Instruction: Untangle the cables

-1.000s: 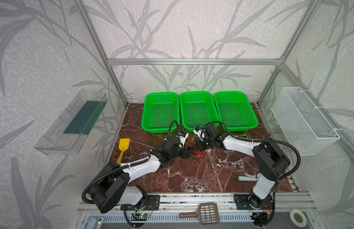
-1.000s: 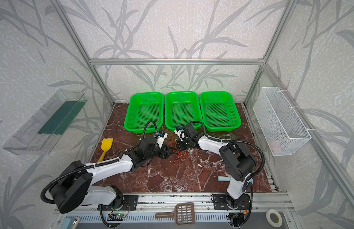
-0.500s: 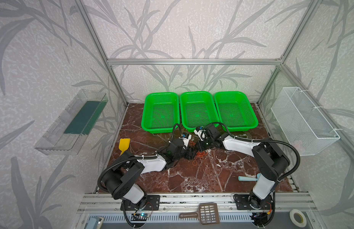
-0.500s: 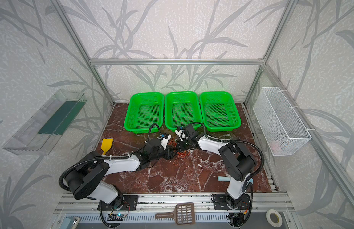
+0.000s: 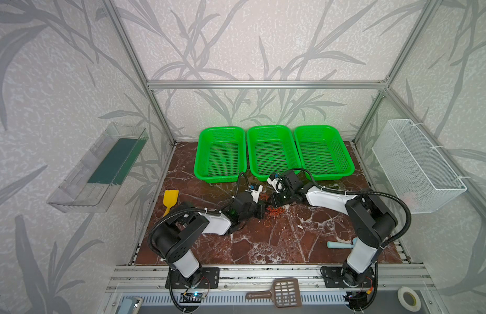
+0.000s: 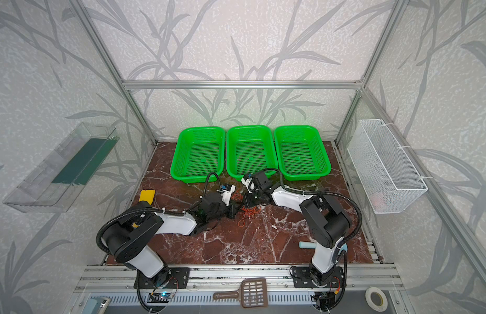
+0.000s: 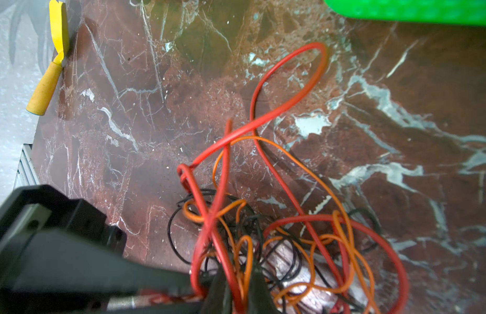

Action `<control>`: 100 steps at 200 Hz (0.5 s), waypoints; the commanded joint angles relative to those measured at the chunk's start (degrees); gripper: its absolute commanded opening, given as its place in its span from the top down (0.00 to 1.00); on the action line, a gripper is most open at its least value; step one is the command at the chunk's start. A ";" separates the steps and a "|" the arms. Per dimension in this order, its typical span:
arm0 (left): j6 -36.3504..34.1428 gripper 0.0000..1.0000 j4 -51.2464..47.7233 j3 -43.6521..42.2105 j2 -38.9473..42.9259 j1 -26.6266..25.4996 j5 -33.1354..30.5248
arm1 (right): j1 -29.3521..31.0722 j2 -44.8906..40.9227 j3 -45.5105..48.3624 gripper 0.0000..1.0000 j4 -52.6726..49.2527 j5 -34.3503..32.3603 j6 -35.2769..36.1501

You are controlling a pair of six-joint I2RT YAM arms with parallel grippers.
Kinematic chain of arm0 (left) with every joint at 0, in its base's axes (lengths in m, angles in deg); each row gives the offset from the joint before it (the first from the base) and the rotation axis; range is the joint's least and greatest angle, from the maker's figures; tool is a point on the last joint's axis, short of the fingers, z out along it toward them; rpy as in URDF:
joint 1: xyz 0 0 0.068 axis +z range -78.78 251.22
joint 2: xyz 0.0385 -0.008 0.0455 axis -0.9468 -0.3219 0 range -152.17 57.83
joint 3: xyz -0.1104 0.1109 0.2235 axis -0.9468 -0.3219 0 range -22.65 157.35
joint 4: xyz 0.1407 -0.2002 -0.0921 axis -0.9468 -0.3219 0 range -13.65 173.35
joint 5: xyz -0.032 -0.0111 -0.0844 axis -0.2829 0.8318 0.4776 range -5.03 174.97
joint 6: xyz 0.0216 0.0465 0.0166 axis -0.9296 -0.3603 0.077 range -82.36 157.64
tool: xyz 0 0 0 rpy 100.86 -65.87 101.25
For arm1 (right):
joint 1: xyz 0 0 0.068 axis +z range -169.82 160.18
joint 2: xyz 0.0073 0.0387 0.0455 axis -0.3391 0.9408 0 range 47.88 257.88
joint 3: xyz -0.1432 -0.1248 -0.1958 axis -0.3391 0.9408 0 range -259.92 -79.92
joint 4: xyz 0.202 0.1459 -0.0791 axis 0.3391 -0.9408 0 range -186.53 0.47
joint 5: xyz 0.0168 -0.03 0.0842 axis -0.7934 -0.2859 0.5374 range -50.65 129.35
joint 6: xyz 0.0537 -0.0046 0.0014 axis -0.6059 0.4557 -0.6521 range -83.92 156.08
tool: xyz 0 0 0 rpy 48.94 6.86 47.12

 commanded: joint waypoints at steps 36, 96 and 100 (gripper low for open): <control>-6.09 1.00 -12.48 5.33 11.97 -0.57 1.34 | -3.82 -5.43 4.94 0.85 1.98 0.35 -2.45; -12.87 1.00 -24.43 9.83 19.95 -0.42 1.50 | -5.30 -8.09 7.98 0.77 1.84 -0.14 -2.73; -13.28 1.00 -25.20 10.38 20.02 -0.47 1.80 | -5.32 -8.00 8.07 0.77 1.74 -0.35 -2.69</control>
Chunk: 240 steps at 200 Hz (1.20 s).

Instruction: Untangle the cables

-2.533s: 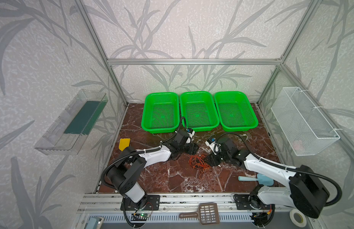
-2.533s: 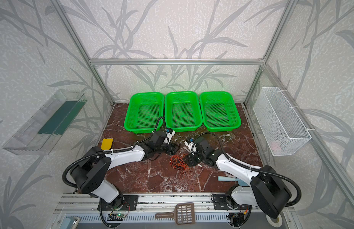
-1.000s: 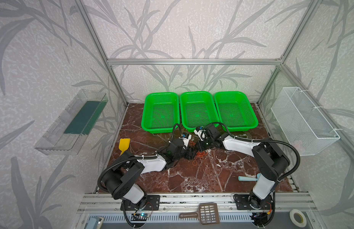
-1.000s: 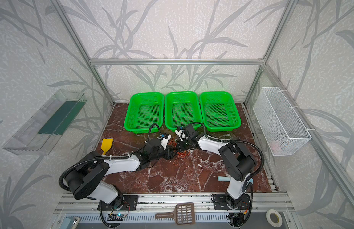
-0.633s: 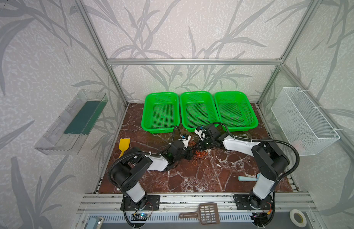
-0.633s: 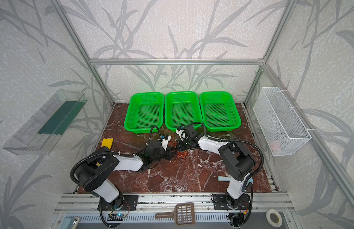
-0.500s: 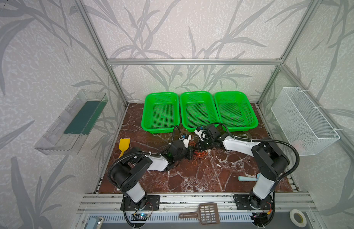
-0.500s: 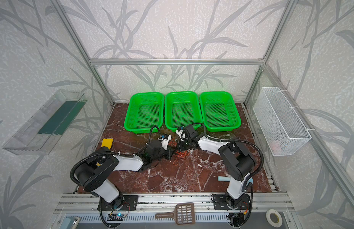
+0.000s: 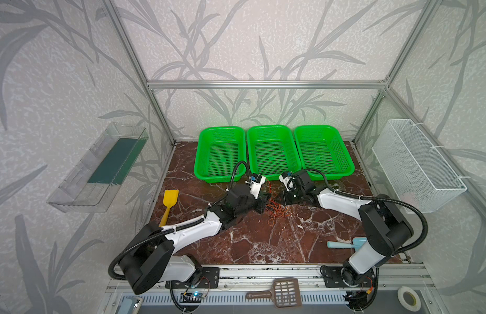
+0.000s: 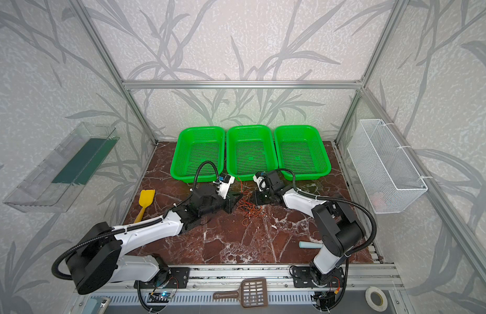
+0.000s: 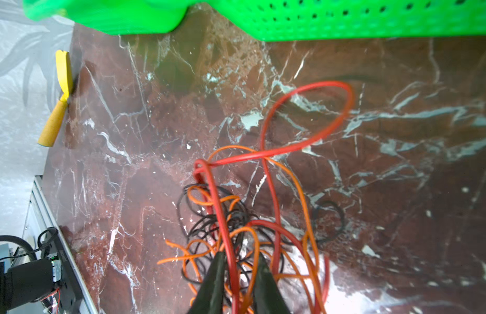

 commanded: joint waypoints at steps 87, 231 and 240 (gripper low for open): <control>-8.09 1.00 -12.50 8.80 -1.93 0.66 9.76 | -1.00 -11.03 4.74 0.53 0.36 -1.12 7.72; -10.47 1.00 -10.08 9.00 -3.53 1.11 9.73 | -1.20 -25.15 9.75 0.45 14.51 2.53 -1.04; -10.49 1.00 -9.84 9.17 -3.69 1.06 9.73 | -1.20 -25.03 9.43 0.44 15.20 2.27 -2.89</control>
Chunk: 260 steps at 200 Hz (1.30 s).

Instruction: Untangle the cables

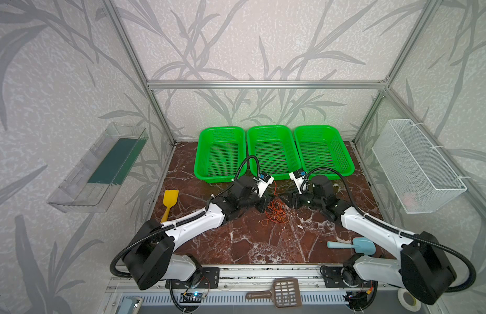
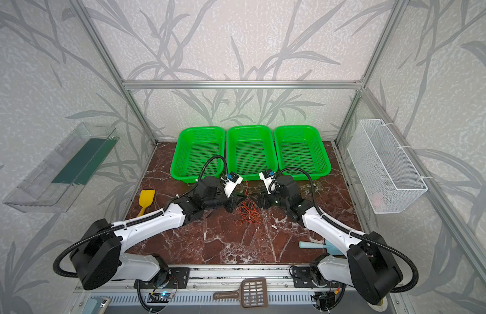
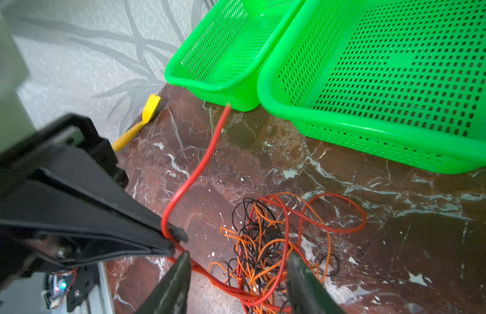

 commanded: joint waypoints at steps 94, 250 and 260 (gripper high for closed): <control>-2.03 1.00 2.79 2.67 -1.08 0.05 1.37 | -0.34 8.23 -10.73 0.55 -1.76 7.35 -14.16; -0.92 0.87 5.97 2.88 -0.72 -0.26 -0.76 | -1.99 9.13 -14.87 1.00 -6.44 6.97 -13.30; -0.38 0.73 6.06 1.71 0.29 -0.22 -1.66 | -2.10 8.89 -14.78 1.00 -6.10 6.52 -13.62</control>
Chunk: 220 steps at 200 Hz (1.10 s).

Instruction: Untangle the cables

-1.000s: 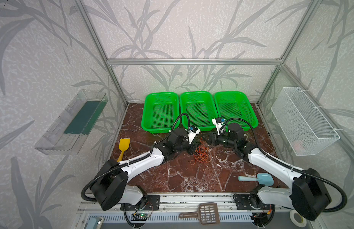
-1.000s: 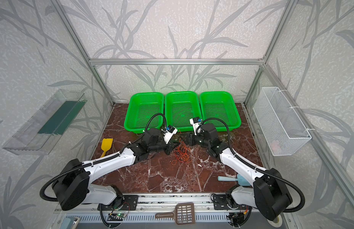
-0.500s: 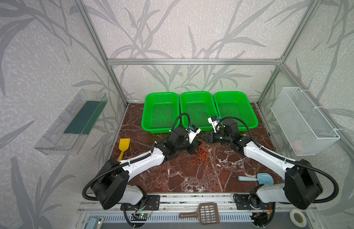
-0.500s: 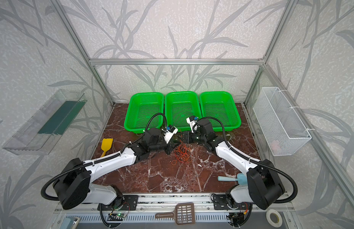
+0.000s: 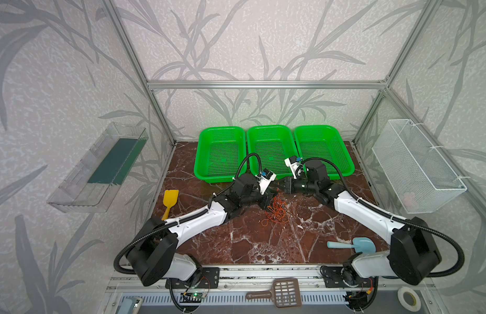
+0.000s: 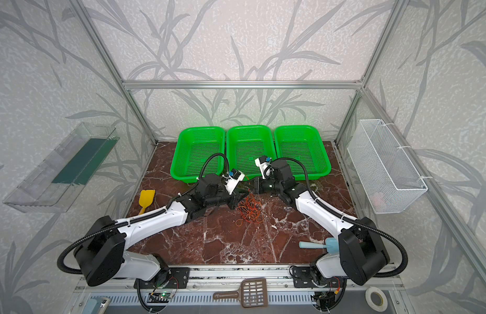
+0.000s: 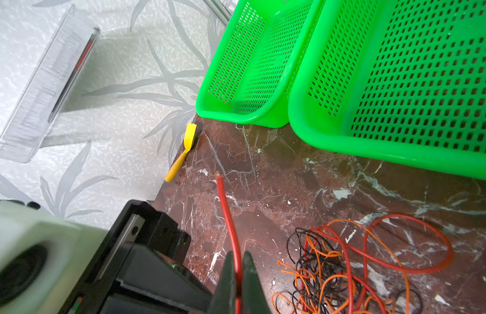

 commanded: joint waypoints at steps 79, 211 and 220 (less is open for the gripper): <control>6.43 0.46 7.53 -5.32 4.07 -0.80 -4.35 | -1.21 0.50 -2.29 1.00 -0.10 -1.07 -0.82; 5.67 1.00 11.48 -3.01 -0.94 -0.80 -7.17 | -4.68 -4.69 -1.72 1.00 -1.49 -5.05 -0.09; 4.89 1.00 10.20 -3.23 0.35 -0.36 -8.12 | -5.65 -5.85 -1.83 1.00 -1.87 -6.05 0.44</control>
